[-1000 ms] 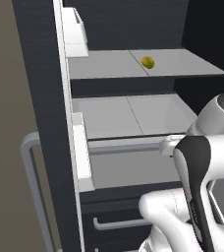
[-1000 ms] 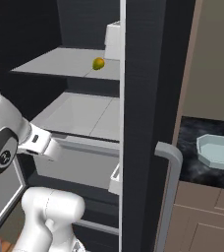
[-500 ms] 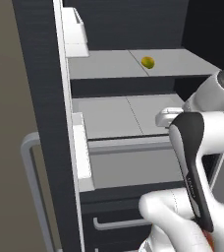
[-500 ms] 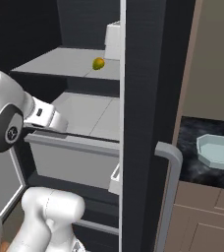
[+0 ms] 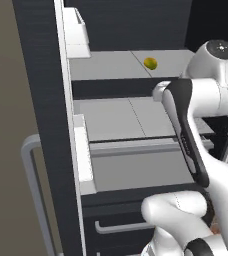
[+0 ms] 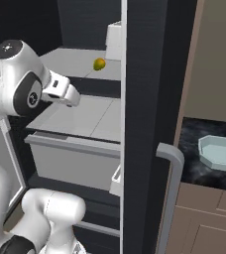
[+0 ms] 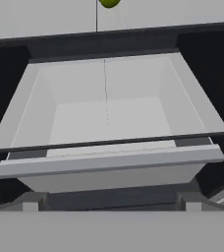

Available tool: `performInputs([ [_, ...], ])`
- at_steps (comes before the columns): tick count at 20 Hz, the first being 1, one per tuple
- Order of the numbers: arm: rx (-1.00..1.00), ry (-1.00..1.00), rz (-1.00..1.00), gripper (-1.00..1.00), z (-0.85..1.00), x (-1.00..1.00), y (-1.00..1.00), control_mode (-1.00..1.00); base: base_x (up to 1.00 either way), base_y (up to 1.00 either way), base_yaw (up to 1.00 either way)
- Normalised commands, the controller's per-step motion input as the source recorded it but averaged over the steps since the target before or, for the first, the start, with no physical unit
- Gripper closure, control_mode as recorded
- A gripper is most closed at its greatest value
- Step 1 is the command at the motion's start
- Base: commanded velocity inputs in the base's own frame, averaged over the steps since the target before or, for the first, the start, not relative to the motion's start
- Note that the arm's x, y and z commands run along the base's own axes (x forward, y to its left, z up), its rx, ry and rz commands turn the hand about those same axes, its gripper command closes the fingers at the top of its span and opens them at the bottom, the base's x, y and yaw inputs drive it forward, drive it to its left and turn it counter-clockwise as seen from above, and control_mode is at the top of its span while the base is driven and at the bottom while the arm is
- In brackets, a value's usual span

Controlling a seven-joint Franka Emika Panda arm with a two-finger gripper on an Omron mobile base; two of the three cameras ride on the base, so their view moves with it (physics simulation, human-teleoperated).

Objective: Pick the mango and orange from the fridge and place them inside the tupperware on the counter.

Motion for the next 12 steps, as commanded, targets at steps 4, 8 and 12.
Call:
performInputs([
  [4, 0.00, 0.00, 0.00, -1.00, 0.11, 0.75, -0.11, -1.00, 0.00, 0.00, 0.00],
  [8, 0.00, 0.00, 0.00, -1.00, 0.07, 0.72, -0.14, -1.00, 0.00, 0.00, 0.00],
  [12, 0.00, -0.01, 0.00, -1.00, 0.08, 0.70, -0.12, -1.00, 0.00, 0.00, 0.00],
])
